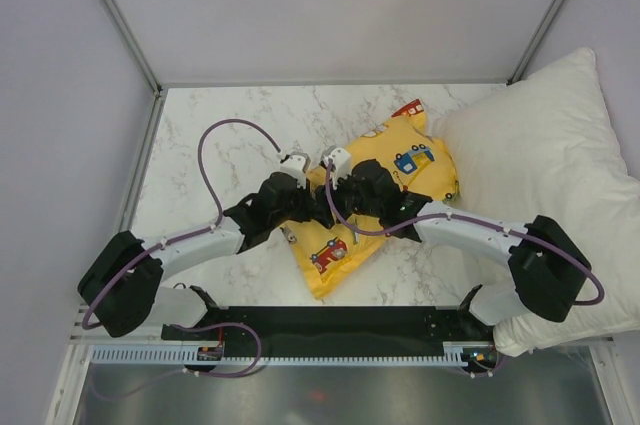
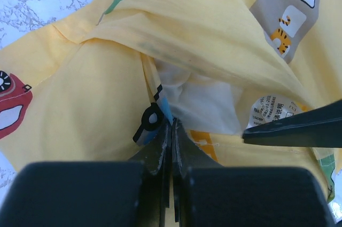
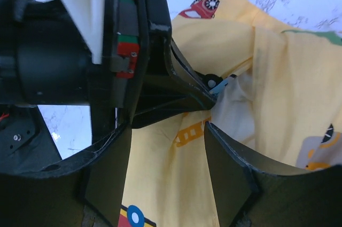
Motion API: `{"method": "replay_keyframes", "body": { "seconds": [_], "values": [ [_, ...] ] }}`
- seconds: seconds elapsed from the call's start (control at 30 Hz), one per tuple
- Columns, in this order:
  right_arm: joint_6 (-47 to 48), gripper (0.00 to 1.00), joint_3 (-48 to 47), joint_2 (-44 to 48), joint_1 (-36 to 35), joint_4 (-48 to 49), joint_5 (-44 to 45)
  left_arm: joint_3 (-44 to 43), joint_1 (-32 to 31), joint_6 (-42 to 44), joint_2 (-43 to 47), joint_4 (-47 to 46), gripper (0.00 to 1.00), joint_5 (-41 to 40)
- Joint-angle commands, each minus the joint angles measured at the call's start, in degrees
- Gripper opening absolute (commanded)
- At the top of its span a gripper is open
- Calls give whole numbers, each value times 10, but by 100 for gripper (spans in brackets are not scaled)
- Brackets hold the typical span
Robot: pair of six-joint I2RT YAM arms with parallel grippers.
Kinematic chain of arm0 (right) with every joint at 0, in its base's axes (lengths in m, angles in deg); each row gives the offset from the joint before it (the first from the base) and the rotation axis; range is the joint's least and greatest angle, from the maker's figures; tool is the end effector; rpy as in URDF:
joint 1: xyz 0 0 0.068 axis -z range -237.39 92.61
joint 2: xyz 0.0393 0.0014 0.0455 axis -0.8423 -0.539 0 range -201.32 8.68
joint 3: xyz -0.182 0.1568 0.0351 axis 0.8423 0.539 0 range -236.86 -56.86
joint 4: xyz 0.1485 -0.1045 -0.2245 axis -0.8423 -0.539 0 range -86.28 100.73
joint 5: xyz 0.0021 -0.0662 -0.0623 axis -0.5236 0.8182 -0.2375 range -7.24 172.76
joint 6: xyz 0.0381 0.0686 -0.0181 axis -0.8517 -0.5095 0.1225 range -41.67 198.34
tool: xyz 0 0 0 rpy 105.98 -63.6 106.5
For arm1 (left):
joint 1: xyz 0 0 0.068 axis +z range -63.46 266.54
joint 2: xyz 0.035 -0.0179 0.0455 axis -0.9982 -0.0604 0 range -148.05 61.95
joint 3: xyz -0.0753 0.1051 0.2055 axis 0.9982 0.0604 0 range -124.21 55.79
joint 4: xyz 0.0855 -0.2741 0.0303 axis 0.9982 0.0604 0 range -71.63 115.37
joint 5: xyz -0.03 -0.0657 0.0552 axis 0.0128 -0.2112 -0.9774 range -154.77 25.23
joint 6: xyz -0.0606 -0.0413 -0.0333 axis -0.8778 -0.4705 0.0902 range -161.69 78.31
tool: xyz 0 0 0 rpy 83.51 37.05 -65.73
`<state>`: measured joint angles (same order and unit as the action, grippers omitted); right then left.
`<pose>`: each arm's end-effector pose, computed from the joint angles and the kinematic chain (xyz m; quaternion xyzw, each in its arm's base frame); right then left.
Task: Remove the pillowcase from the pillow
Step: Expand the opening of the pillowcase
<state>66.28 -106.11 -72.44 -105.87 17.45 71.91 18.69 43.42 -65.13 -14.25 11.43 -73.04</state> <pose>0.2403 0.2911 0.1894 -0.3108 0.7823 0.3380 0.4208 0.2520 -0.2223 0.1374 0.1148 0.8661 -0.2119 0.4379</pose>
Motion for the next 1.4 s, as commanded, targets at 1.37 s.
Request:
{"method": "replay_keyframes", "body": {
  "seconds": [1.37],
  "values": [
    [22, 74, -125, -256, -32, -112, 287, 33, 1, 35, 67, 48, 2, 2]
  ]
}}
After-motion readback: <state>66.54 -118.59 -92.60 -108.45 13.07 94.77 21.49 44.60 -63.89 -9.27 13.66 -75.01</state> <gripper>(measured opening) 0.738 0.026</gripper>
